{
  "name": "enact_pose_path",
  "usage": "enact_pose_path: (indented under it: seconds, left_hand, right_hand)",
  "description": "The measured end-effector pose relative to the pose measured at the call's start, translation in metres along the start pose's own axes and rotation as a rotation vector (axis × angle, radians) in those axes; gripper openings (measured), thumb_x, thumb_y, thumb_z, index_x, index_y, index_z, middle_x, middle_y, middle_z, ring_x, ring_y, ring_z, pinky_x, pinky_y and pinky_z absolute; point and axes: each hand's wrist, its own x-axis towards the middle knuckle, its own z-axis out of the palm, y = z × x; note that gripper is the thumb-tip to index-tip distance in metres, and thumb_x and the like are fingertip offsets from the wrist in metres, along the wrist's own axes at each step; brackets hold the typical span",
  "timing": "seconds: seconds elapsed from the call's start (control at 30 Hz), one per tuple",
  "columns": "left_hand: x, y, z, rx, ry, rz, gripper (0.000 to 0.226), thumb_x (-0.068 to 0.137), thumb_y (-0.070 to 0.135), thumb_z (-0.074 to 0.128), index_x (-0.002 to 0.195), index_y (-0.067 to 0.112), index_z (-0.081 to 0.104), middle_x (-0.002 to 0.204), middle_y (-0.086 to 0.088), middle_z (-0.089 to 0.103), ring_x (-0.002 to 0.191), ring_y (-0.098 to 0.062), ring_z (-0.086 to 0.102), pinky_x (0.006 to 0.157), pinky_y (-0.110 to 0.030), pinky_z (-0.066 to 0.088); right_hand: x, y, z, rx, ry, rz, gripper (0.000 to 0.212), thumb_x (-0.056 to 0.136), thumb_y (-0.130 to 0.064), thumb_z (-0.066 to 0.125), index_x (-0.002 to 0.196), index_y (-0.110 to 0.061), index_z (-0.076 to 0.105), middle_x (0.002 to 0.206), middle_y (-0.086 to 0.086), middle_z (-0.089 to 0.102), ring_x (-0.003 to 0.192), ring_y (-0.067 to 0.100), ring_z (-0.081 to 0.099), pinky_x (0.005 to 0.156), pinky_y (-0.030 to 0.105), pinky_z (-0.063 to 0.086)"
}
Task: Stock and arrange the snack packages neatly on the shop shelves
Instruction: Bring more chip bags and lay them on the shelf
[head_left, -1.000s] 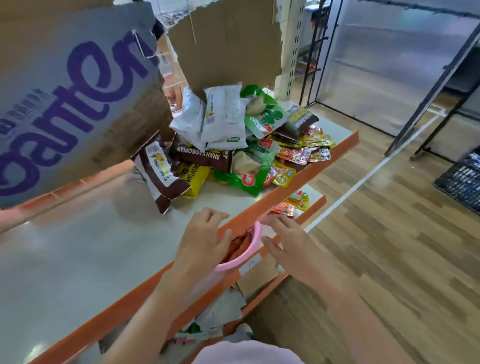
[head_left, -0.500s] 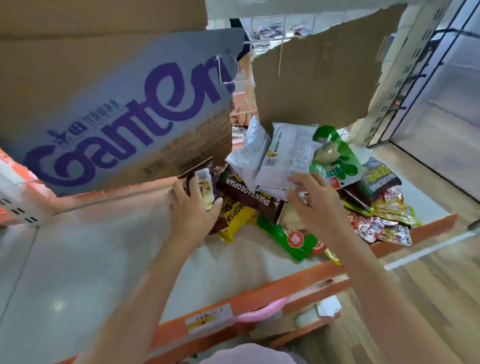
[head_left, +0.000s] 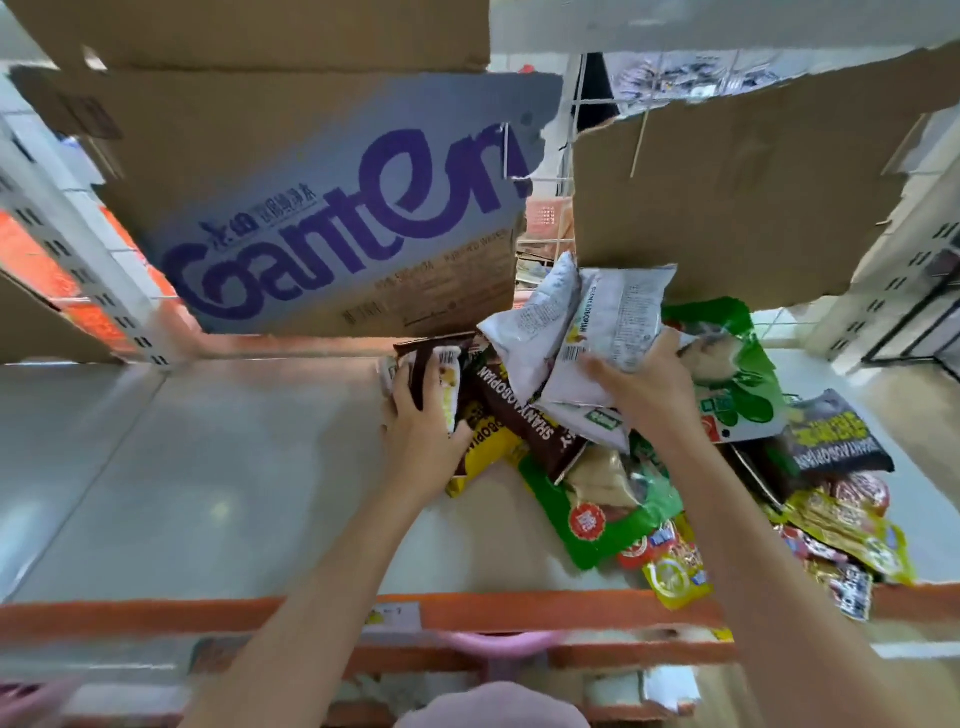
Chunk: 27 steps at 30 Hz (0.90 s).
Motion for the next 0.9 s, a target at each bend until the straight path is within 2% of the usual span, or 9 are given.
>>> enact_pose_path:
  seconds: [0.1, 0.17, 0.23, 0.3, 0.4, 0.5, 0.63, 0.77, 0.9]
  left_hand:
    - [-0.016, -0.002, -0.002, -0.127, 0.07, -0.024, 0.084, 0.078, 0.015, 0.064, 0.148, 0.022, 0.017, 0.156, -0.013, 0.003, 0.14, -0.032, 0.013, 0.11, -0.042, 0.024]
    - [-0.03, -0.007, -0.009, -0.249, 0.128, -0.064, 0.086, 0.075, 0.009, 0.068, 0.146, 0.019, 0.021, 0.15, -0.012, 0.02, 0.134, -0.028, 0.029, 0.106, -0.032, 0.032]
    - [-0.051, -0.012, -0.02, -0.351, 0.238, -0.065, 0.085, 0.071, 0.002, 0.072, 0.142, 0.017, 0.029, 0.135, -0.006, 0.036, 0.121, -0.018, 0.042, 0.096, -0.01, 0.032]
    - [-0.076, -0.016, -0.03, -0.363, 0.346, -0.017, 0.082, 0.068, -0.002, 0.073, 0.138, 0.015, 0.035, 0.125, -0.001, 0.039, 0.113, -0.005, 0.041, 0.09, 0.002, 0.029]
    - [-0.115, -0.018, -0.043, -0.351, 0.397, -0.054, 0.08, 0.071, 0.003, 0.074, 0.136, 0.026, 0.033, 0.124, 0.006, 0.039, 0.111, 0.005, 0.04, 0.087, 0.003, 0.031]
    - [-0.152, -0.017, -0.056, -0.301, 0.401, -0.115, 0.08, 0.075, 0.011, 0.074, 0.131, 0.043, 0.027, 0.125, 0.014, 0.037, 0.118, 0.004, 0.04, 0.09, -0.005, 0.04]
    - [-0.201, -0.033, -0.076, -0.155, 0.39, -0.159, 0.077, 0.069, 0.006, 0.077, 0.135, 0.019, 0.038, 0.132, -0.001, 0.044, 0.122, -0.011, 0.042, 0.101, -0.026, 0.04]
    - [-0.247, -0.06, -0.101, -0.089, 0.424, -0.226, 0.079, 0.066, 0.0, 0.076, 0.135, 0.011, 0.04, 0.13, -0.004, 0.045, 0.123, -0.004, 0.039, 0.102, -0.008, 0.029]
    - [-0.29, -0.097, -0.124, -0.105, 0.575, -0.384, 0.081, 0.064, -0.003, 0.078, 0.134, 0.015, 0.04, 0.126, 0.003, 0.044, 0.12, 0.008, 0.039, 0.095, -0.001, 0.029]
  right_hand:
    - [-0.008, 0.006, -0.002, 0.052, -0.034, -0.019, 0.048, 0.077, -0.04, 0.072, 0.104, -0.021, 0.037, 0.087, -0.013, 0.056, 0.074, 0.007, 0.058, 0.06, 0.029, 0.048]
    - [-0.019, 0.01, -0.006, 0.132, -0.054, -0.063, 0.043, 0.076, -0.035, 0.073, 0.104, -0.023, 0.042, 0.094, -0.01, 0.061, 0.079, 0.008, 0.062, 0.067, 0.033, 0.053]
    - [-0.035, 0.013, -0.011, 0.205, -0.093, -0.167, 0.039, 0.075, -0.033, 0.073, 0.102, -0.029, 0.045, 0.093, -0.018, 0.064, 0.08, 0.001, 0.064, 0.064, 0.025, 0.053]
    - [-0.056, 0.013, -0.011, 0.256, -0.184, -0.249, 0.039, 0.075, -0.028, 0.074, 0.102, -0.035, 0.048, 0.089, -0.031, 0.063, 0.08, -0.009, 0.062, 0.057, 0.011, 0.049]
    - [-0.088, 0.019, 0.006, 0.246, -0.403, -0.291, 0.038, 0.075, -0.032, 0.074, 0.104, -0.038, 0.05, 0.089, -0.032, 0.063, 0.082, -0.011, 0.061, 0.06, 0.007, 0.047]
    - [-0.118, 0.024, 0.034, 0.217, -0.638, -0.292, 0.038, 0.078, -0.032, 0.072, 0.107, -0.036, 0.048, 0.093, -0.029, 0.063, 0.082, -0.011, 0.061, 0.062, 0.009, 0.049]
    - [-0.157, 0.02, 0.072, 0.19, -0.817, -0.338, 0.035, 0.076, -0.023, 0.072, 0.103, -0.031, 0.05, 0.084, -0.031, 0.058, 0.075, -0.02, 0.055, 0.056, 0.001, 0.038]
    - [-0.195, 0.002, 0.105, 0.161, -1.005, -0.377, 0.03, 0.076, -0.028, 0.068, 0.1, -0.022, 0.05, 0.084, -0.014, 0.065, 0.072, -0.002, 0.06, 0.059, 0.016, 0.046]
    - [-0.242, -0.027, 0.146, 0.109, -1.185, -0.504, 0.038, 0.076, -0.039, 0.067, 0.107, -0.04, 0.045, 0.101, -0.019, 0.062, 0.09, -0.002, 0.059, 0.072, 0.024, 0.052]
